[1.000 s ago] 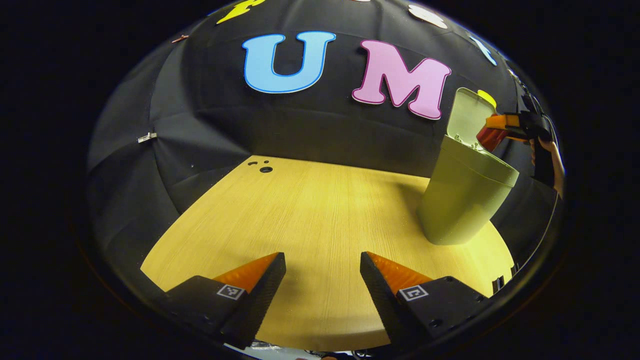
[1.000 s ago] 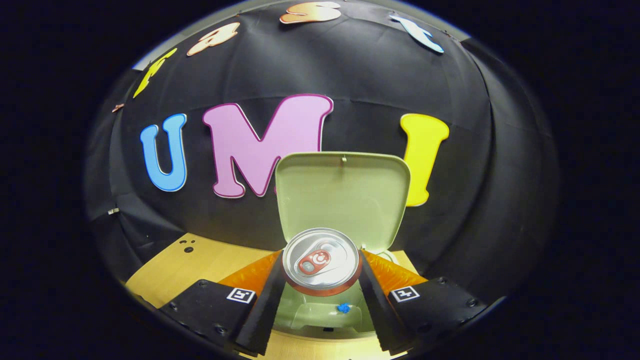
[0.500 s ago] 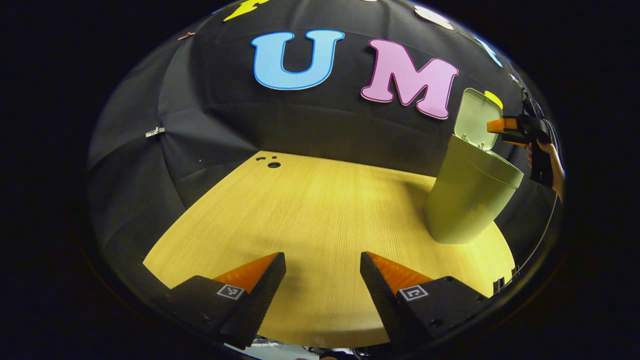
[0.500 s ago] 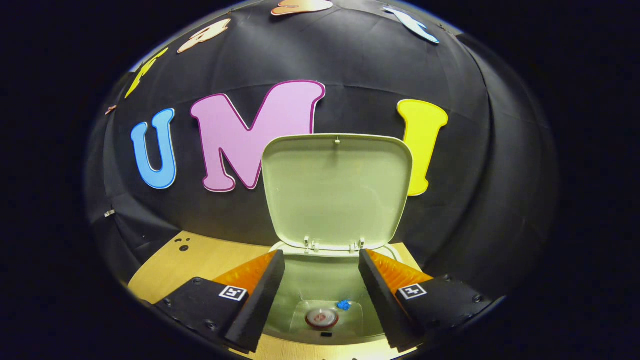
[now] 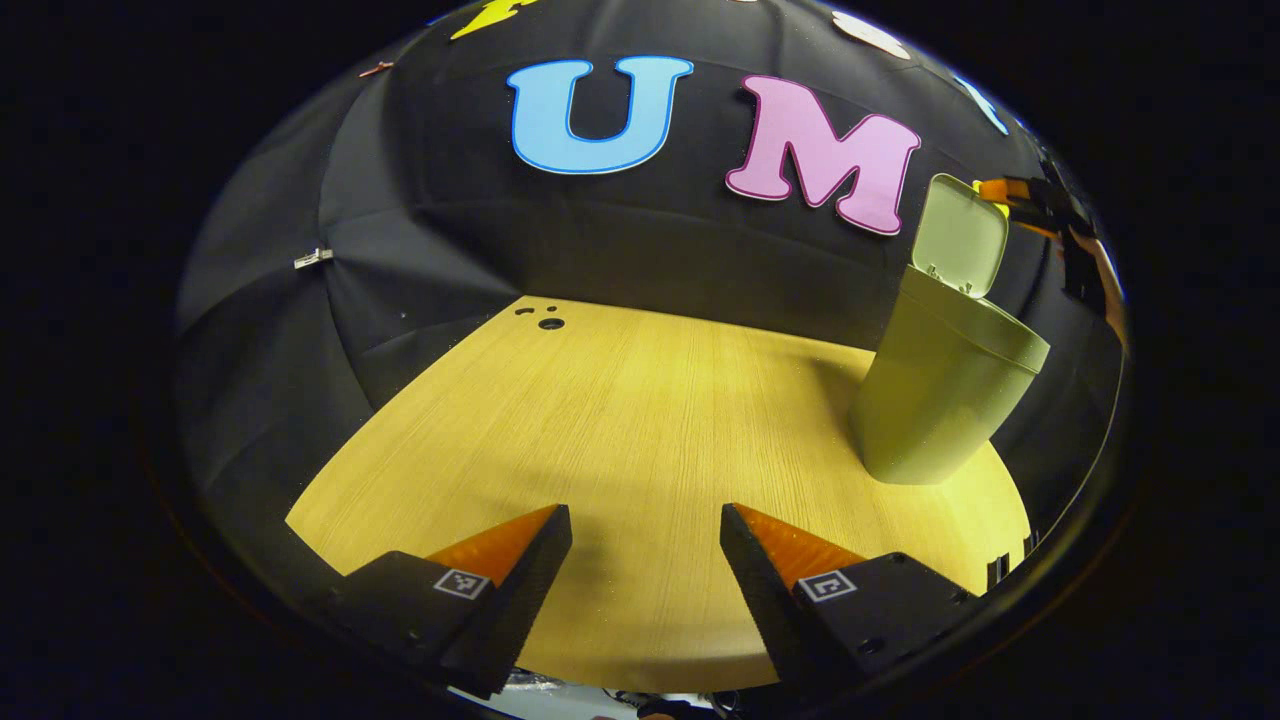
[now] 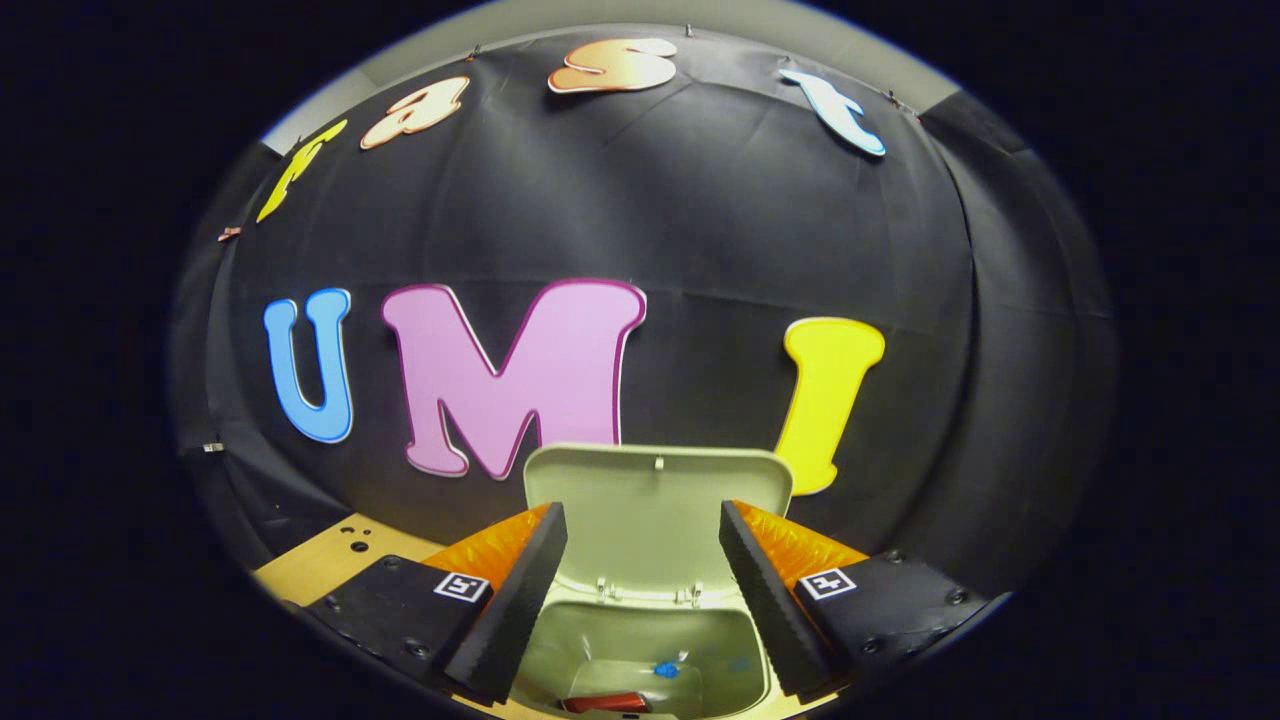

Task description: Press the lid of the desktop garbage bin to open it, pick up the crumpled paper on the desktop and throw it into the bin, then pick up the pop can on the desktop and drop it into the bin, and finally close the garbage bin lid.

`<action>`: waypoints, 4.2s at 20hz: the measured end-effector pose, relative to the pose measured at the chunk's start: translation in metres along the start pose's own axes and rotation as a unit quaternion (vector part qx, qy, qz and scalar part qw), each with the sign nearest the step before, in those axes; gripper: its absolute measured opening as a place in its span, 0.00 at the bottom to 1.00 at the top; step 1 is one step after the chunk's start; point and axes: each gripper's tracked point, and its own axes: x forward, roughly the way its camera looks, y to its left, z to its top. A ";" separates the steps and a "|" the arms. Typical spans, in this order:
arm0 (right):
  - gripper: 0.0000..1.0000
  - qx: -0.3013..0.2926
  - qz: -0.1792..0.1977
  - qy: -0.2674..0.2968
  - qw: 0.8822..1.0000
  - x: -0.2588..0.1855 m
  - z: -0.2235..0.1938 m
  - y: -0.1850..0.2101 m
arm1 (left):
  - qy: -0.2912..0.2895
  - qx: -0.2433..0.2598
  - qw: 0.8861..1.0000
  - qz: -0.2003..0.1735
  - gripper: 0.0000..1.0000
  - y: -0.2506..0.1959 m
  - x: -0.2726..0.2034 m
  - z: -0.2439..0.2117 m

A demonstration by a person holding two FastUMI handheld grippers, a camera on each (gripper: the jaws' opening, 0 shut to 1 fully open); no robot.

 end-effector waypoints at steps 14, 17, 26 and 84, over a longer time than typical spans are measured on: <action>0.94 0.021 -0.026 -0.039 0.999 0.066 0.039 -0.008 | 0.012 -0.037 0.999 0.028 0.96 0.011 -0.015 -0.023; 0.94 0.026 -0.023 -0.017 0.999 0.072 0.024 -0.008 | 0.015 -0.050 0.998 0.039 0.96 0.016 -0.018 -0.027; 0.96 0.030 -0.014 0.015 0.999 0.057 0.009 -0.009 | 0.009 -0.040 0.999 0.035 0.96 0.002 -0.013 -0.020; 0.98 0.011 0.066 0.102 0.993 -0.121 -0.137 0.046 | -0.136 0.009 0.991 -0.009 0.96 -0.091 -0.052 0.102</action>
